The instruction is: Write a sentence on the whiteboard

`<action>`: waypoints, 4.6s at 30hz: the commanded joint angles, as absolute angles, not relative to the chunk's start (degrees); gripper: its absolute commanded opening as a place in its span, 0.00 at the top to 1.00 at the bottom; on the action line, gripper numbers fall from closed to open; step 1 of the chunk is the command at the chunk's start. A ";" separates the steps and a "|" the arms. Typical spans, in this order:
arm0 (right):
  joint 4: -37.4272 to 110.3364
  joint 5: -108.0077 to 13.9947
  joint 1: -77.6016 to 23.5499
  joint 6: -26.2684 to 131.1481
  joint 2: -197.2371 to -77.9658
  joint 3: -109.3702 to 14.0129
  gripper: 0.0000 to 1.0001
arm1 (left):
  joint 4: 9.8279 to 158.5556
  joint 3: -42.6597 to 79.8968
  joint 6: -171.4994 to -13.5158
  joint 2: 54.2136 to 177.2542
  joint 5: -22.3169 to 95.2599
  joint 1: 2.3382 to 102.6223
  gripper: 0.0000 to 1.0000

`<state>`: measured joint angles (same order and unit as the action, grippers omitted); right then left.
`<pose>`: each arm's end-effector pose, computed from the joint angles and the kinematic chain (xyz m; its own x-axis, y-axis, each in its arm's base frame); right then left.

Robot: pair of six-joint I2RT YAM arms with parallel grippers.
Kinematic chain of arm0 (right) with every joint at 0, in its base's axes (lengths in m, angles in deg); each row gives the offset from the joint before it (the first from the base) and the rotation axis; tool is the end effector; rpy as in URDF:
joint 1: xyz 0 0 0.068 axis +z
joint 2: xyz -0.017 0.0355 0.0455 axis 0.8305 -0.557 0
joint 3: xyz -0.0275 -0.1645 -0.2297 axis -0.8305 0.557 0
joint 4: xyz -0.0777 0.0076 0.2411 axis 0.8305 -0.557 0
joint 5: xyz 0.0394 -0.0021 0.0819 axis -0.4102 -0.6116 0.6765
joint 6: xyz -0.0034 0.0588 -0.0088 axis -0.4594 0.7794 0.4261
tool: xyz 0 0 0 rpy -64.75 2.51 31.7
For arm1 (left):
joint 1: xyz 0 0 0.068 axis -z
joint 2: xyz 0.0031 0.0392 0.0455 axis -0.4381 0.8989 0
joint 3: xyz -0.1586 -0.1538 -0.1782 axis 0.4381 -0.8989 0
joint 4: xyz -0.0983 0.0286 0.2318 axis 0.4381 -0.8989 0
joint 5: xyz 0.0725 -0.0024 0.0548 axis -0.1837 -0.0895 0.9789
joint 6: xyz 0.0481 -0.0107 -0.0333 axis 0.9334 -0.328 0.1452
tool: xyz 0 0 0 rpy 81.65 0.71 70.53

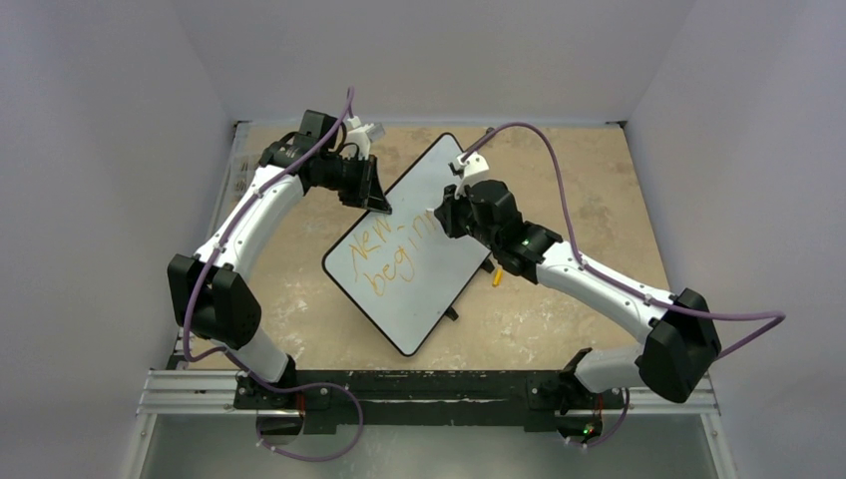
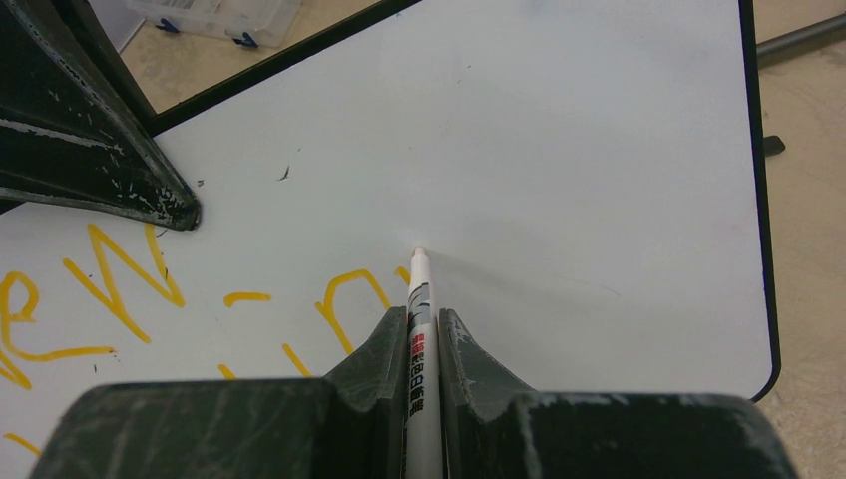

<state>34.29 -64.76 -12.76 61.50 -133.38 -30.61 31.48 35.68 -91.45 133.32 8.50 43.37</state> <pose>0.2305 0.2073 0.3225 -0.4035 -0.0108 -0.9149 -0.4645 0.8639 0.1946 0.3146 -0.1256 0.3442 -0.8666 0.1169 -0.4851 0.4184 0.7000 -0.5788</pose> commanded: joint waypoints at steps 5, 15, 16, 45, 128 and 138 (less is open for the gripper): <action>33.55 -67.37 -13.94 61.18 -134.57 -33.00 1.00 | 31.91 36.25 -89.28 131.37 15.20 42.68 1.00; 33.15 -67.26 -14.32 62.14 -133.24 -30.23 1.00 | 31.92 36.23 -89.37 131.17 15.03 42.66 1.00; 33.10 -67.12 -14.32 62.24 -133.05 -29.89 1.00 | 31.99 36.27 -89.37 131.15 15.04 42.68 1.00; 31.45 -65.37 -14.32 62.96 -127.92 -25.39 1.00 | 32.09 35.99 -89.58 130.51 14.84 42.76 1.00; 35.86 -64.58 -17.29 60.29 -137.72 -35.80 1.00 | 32.39 35.83 -89.81 130.15 14.44 42.77 1.00; 35.07 -66.75 -17.28 60.26 -133.98 -34.93 1.00 | 32.41 35.67 -89.81 130.24 14.59 42.85 1.00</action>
<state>34.68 -64.52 -17.21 60.61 -137.23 -35.31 31.00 35.59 -92.35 132.77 8.64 43.11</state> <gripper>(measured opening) 0.095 0.047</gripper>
